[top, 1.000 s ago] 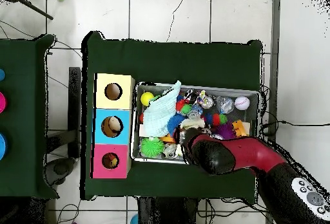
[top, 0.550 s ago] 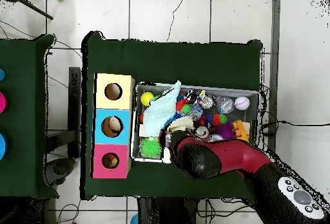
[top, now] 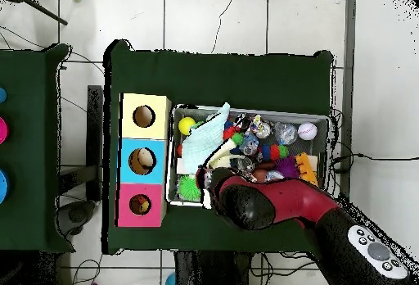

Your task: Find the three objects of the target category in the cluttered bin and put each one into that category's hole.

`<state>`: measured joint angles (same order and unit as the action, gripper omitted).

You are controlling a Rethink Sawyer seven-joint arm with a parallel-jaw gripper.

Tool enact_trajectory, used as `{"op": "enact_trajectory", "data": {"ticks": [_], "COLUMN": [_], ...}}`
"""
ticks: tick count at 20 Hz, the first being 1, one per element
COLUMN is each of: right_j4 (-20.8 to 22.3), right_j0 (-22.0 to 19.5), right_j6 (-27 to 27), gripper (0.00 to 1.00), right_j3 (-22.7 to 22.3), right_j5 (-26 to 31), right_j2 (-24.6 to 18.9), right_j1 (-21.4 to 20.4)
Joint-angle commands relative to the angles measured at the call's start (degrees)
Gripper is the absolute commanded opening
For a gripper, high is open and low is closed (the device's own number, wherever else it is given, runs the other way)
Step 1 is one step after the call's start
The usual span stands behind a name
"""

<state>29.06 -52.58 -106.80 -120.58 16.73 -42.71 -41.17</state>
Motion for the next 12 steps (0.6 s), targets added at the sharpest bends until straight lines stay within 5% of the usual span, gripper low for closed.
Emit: {"op": "enact_trajectory", "data": {"ticks": [1, 8, 12], "right_j4": [-1.66, -1.83, 0.03], "right_j0": [1.16, 2.44, 0.71], "right_j6": [-6.07, -7.29, -3.28], "gripper": [0.00, 0.00, 0.00], "right_j3": [-0.63, -1.68, -1.87], "right_j5": [-1.95, -3.11, -0.64], "right_j2": [1.56, 2.49, 1.95], "right_j1": [-1.20, -2.25, -3.89]}}
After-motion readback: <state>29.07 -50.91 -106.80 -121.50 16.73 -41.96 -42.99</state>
